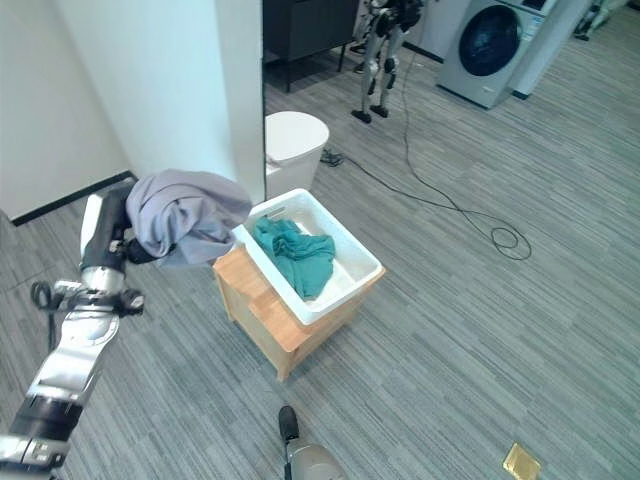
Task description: Pick up bed clothes into laundry basket.
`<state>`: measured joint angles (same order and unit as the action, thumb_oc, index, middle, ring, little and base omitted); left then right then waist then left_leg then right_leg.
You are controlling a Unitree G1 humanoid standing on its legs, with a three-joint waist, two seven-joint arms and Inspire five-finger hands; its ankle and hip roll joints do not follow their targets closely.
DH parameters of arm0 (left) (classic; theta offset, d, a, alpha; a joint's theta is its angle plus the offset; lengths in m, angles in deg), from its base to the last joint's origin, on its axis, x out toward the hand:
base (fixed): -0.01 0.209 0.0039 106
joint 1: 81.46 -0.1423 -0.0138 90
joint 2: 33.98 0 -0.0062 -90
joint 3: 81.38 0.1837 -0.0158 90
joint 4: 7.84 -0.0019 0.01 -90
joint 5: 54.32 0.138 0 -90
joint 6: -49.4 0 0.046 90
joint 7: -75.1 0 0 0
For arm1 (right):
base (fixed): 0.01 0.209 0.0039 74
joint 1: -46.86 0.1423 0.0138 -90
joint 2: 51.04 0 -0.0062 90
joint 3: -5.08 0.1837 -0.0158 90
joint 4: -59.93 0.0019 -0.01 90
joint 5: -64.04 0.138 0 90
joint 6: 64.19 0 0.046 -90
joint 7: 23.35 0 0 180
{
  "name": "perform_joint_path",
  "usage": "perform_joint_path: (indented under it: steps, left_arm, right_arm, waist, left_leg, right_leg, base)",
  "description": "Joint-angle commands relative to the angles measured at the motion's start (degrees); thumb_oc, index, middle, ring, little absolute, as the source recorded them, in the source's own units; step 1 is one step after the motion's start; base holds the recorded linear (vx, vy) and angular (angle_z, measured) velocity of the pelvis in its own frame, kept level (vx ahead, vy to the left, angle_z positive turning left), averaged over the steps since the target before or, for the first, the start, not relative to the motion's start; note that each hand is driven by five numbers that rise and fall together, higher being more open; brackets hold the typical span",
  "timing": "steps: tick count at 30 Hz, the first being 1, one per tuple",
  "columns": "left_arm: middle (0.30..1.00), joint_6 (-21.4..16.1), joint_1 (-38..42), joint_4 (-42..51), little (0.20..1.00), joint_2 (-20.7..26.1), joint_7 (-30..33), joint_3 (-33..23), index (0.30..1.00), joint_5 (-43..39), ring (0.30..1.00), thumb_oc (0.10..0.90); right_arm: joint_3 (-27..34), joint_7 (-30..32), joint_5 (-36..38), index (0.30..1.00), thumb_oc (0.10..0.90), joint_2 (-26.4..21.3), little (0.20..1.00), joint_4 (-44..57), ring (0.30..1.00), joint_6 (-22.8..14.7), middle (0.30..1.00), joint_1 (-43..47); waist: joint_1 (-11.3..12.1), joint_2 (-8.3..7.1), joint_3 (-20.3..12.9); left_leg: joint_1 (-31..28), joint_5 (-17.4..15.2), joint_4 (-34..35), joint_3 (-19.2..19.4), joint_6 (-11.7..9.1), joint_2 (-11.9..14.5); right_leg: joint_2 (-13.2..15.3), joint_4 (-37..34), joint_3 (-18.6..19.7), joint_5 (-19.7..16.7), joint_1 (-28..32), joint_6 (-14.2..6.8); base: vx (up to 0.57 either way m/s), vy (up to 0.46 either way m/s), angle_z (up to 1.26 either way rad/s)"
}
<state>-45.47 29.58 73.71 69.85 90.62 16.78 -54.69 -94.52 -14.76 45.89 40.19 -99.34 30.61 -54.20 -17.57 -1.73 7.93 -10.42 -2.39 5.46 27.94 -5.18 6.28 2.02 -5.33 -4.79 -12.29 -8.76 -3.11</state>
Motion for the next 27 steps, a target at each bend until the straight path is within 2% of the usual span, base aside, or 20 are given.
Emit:
perform_joint_path:
  steps: [1,3,6,7,9,11,12,15,16,18,19,20,24,27]
  left_arm:
    - [0.3,-5.65,11.25,-0.26,0.3,4.83,3.99,0.85,0.3,1.29,0.3,0.4]
    - [0.3,-5.03,14.76,-3.7,0.3,5.78,4.62,2.6,0.3,2.01,0.3,0.4]
    - [0.3,-4.33,18.09,-6.91,0.3,6.97,4.86,4.03,0.3,3.11,0.3,0.4]
    - [0.3,-3.56,21.54,-10.49,0.3,8.0,5.25,5.78,0.3,4.79,0.3,0.4]
    - [0.3,-3.21,23.39,-12.41,0.3,8.47,5.5,6.9,0.3,5.58,0.3,0.4]
    - [0.3,-2.18,27.81,-16.92,0.3,9.71,7.06,9.28,0.3,8.63,0.3,0.4]
    - [0.3,-2.24,27.99,-17.07,0.3,9.69,7.1,9.39,0.3,8.61,0.3,0.4]
    - [0.3,-1.24,31.18,-19.96,0.3,10.24,8.29,10.92,0.3,10.88,0.3,0.4]
    - [0.3,-1.28,31.33,-20.08,0.3,10.21,8.33,11.02,0.3,10.86,0.3,0.4]
    - [0.3,-0.65,33.77,-22.09,0.3,10.76,8.54,12.46,0.3,12.34,0.3,0.4]
    - [0.3,-0.42,34.93,-23.06,0.3,10.49,9.38,13.07,0.3,12.85,0.3,0.4]
    - [0.3,-0.27,36.01,-23.45,0.3,10.73,9.39,14.0,0.3,13.48,0.3,0.4]
    - [0.3,0.04,36.58,-23.93,0.3,10.73,9.73,14.87,0.3,15.08,0.3,0.4]
    - [0.3,-0.01,36.47,-23.88,0.3,10.96,9.71,15.16,0.3,15.62,0.3,0.4]
  right_arm:
    - [-0.27,0.98,1.89,0.9,0.8,-2.94,0.9,-2.06,0.9,-0.36,0.9,0.97]
    - [0.62,0.76,4.37,0.9,0.8,-3.06,0.9,-2.63,0.9,-0.89,0.9,-0.54]
    - [1.33,0.75,5.88,0.9,0.8,-3.3,0.9,-2.81,0.9,-1.01,0.9,-0.78]
    - [1.64,0.92,7.23,0.9,0.8,-4.0,0.9,-2.98,0.9,-1.09,0.9,-0.07]
    - [1.63,0.88,7.54,0.9,0.8,-4.35,0.9,-2.74,0.9,-1.23,0.9,0.45]
    - [0.85,1.46,8.13,0.9,0.8,-5.95,0.9,-1.38,0.9,-2.0,0.9,2.11]
    - [0.9,1.46,8.13,0.9,0.8,-5.92,0.9,-1.39,0.9,-1.99,0.9,2.16]
    - [0.32,2.69,8.73,0.9,0.8,-6.75,0.9,0.51,0.9,-2.8,0.9,3.23]
    - [0.36,2.7,8.74,0.9,0.8,-6.71,0.9,0.49,0.9,-2.8,0.9,3.27]
    - [-0.24,3.15,9.07,0.9,0.8,-7.13,0.9,1.83,0.9,-3.29,0.9,3.92]
    - [-0.86,3.5,9.26,0.9,0.8,-7.11,0.9,2.21,0.9,-3.4,0.9,4.48]
    - [-1.77,3.83,9.56,0.9,0.8,-6.87,0.9,3.49,0.9,-3.96,0.9,4.85]
    - [-3.17,4.06,10.11,0.9,0.8,-5.73,0.9,4.28,0.9,-4.38,0.9,5.46]
    - [-3.62,4.09,10.4,0.9,0.8,-5.21,0.9,3.71,0.9,-4.63,0.9,5.97]
  waist:
    - [-1.73,-1.35,-2.72]
    - [-3.17,-0.75,-2.61]
    - [-3.93,-0.04,-2.36]
    - [-5.13,1.02,-1.98]
    - [-5.42,1.49,-1.71]
    - [-6.78,3.06,-0.45]
    - [-6.71,3.06,-0.47]
    - [-7.77,4.59,0.5]
    - [-7.7,4.6,0.44]
    - [-8.17,6.24,1.12]
    - [-8.29,7.6,1.78]
    - [-8.33,8.36,2.12]
    - [-8.25,9.48,2.93]
    - [-8.04,9.75,3.02]
  left_leg:
    - [-2.0,-0.88,-0.46,-2.11,-2.05,3.05]
    - [-2.12,-0.86,-0.46,-1.38,-2.17,2.86]
    - [-1.99,-0.76,-0.46,-0.83,-2.21,2.65]
    - [-1.68,-0.77,-0.46,-0.33,-2.29,2.4]
    - [-1.42,-0.75,-0.46,0.04,-2.31,2.24]
    - [0.04,-0.3,-0.46,1.01,-2.51,1.83]
    - [0.12,-0.29,-0.46,1.03,-2.5,1.83]
    - [2.01,0.16,-0.46,1.76,-2.75,1.63]
    - [2.13,0.18,-0.46,1.77,-2.75,1.63]
    - [4.09,0.71,-0.46,1.89,-3.04,1.66]
    - [4.47,-0.45,-0.46,1.35,-3.31,1.82]
    - [5.18,-0.17,-0.46,1.62,-3.61,2.09]
    - [6.83,0.6,-0.46,2.19,-4.27,2.72]
    - [7.19,0.7,-0.46,2.52,-4.52,3.1]
  right_leg:
    - [6.11,0.33,1.9,4.64,4.79,-6.9]
    - [6.1,0.33,2.67,4.44,4.3,-6.99]
    - [6.23,0.33,3.1,4.26,3.83,-7.02]
    - [6.41,0.33,3.6,4.06,2.93,-7.17]
    - [6.45,0.33,3.94,3.91,2.34,-7.22]
    - [6.59,0.33,5.14,3.41,0.07,-7.47]
    - [6.58,0.33,5.17,3.39,-0.03,-7.47]
    - [6.82,0.33,5.83,2.97,-2.46,-7.46]
    - [6.81,0.33,5.85,2.95,-2.58,-7.46]
    - [7.0,0.33,5.94,2.82,-4.43,-7.36]
    - [7.02,0.33,6.06,4.21,-4.78,-7.98]
    - [6.76,0.33,6.27,4.16,-5.77,-7.96]
    - [6.14,0.33,6.53,3.99,-7.49,-7.83]
    - [5.72,0.33,6.72,4.05,-8.06,-7.77]
  base:
    - [0.03,0.004,-0.06]
    - [0.04,-0.022,-0.13]
    - [0.03,-0.024,-0.22]
    - [0.02,-0.024,-0.26]
    - [0.01,-0.016,-0.11]
    - [-0.01,-0.034,-0.1]
    - [-0.03,-0.04,-0.17]
    - [-0.02,-0.04,-0.16]
    - [-0.02,-0.056,-0.18]
    - [0.03,-0.051,-0.12]
    - [0.1,-0.077,-0.05]
    - [0.1,-0.082,-0.03]
    - [0.03,-0.118,-0.23]
    - [0.03,-0.085,-0.14]
